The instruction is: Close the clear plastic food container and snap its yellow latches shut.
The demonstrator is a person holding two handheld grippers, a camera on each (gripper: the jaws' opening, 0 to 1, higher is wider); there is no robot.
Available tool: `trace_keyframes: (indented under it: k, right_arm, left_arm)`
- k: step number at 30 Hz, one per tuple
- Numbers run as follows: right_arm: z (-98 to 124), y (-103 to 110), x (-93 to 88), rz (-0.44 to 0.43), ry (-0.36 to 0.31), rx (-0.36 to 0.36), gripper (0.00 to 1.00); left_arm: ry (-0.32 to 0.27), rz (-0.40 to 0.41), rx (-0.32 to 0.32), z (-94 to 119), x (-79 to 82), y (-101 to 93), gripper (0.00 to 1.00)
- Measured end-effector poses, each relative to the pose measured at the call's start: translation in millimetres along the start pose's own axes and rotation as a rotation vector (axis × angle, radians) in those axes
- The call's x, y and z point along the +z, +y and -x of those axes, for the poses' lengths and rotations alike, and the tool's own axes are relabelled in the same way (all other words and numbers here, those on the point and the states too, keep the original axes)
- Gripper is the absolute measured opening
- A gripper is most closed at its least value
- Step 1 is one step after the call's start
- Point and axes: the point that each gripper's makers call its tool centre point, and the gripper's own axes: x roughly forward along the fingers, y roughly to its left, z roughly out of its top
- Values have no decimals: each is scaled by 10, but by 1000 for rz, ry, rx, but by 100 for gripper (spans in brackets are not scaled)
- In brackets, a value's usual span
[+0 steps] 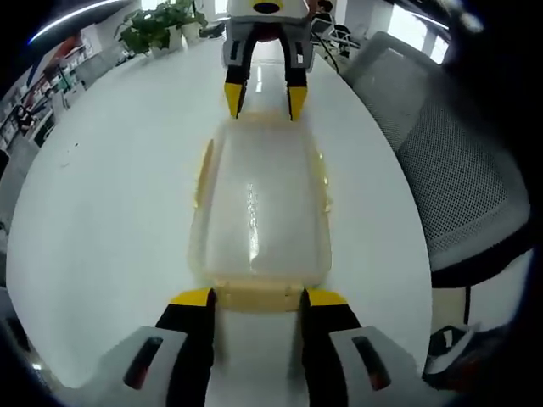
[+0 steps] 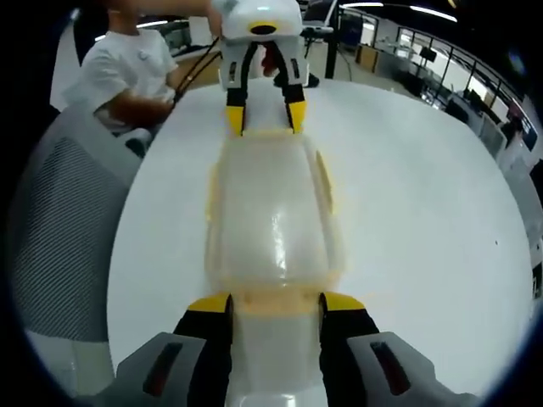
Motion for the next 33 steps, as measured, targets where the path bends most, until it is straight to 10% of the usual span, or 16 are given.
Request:
trace_keyframes:
  k: [33]
  right_arm:
    - [-29,7,14,33,31,14,40]
  left_arm:
    - [15,-30,-13,-2,-3,-5,40]
